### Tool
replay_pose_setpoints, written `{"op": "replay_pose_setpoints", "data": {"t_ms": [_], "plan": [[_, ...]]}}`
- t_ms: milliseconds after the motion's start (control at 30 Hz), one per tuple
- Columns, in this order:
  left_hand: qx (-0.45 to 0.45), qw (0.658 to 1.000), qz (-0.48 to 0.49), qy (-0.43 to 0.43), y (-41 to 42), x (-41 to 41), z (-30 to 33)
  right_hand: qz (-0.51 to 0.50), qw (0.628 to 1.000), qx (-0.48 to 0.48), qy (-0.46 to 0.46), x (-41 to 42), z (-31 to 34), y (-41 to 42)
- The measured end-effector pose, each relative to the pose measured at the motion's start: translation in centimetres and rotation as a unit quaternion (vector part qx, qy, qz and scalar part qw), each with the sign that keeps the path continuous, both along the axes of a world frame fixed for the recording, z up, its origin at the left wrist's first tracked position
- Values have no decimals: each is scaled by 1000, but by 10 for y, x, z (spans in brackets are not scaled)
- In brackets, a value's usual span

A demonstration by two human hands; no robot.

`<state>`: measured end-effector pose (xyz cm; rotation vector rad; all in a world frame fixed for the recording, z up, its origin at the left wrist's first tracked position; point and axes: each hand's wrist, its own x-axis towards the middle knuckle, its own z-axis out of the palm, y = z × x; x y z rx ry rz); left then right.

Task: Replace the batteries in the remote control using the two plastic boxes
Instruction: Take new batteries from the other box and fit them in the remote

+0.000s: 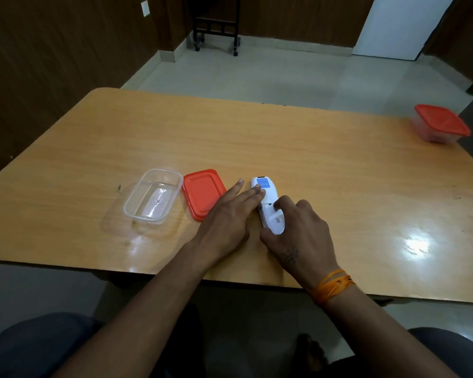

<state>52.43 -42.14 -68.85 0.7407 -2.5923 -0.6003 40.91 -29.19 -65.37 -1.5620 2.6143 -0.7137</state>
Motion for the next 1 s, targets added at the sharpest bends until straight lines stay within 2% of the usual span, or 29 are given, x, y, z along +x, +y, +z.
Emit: {"op": "replay_pose_setpoints", "data": {"t_ms": [200,733,867,1000], "plan": [[21,1000,-1,7,-2,0,-5,-2,999,33,-4,0,-4,-4],[20,1000,-11,12,-4,-2,-6,7,999,-28,42,-3,-21,-16],[0,1000,-10,9,-1,-2,-5,-8,999,-27,39,-3,-21,-16],[-68,997,-7,19,5,0,-3,-11,1000,-6,24,-1,-19,-12]]}}
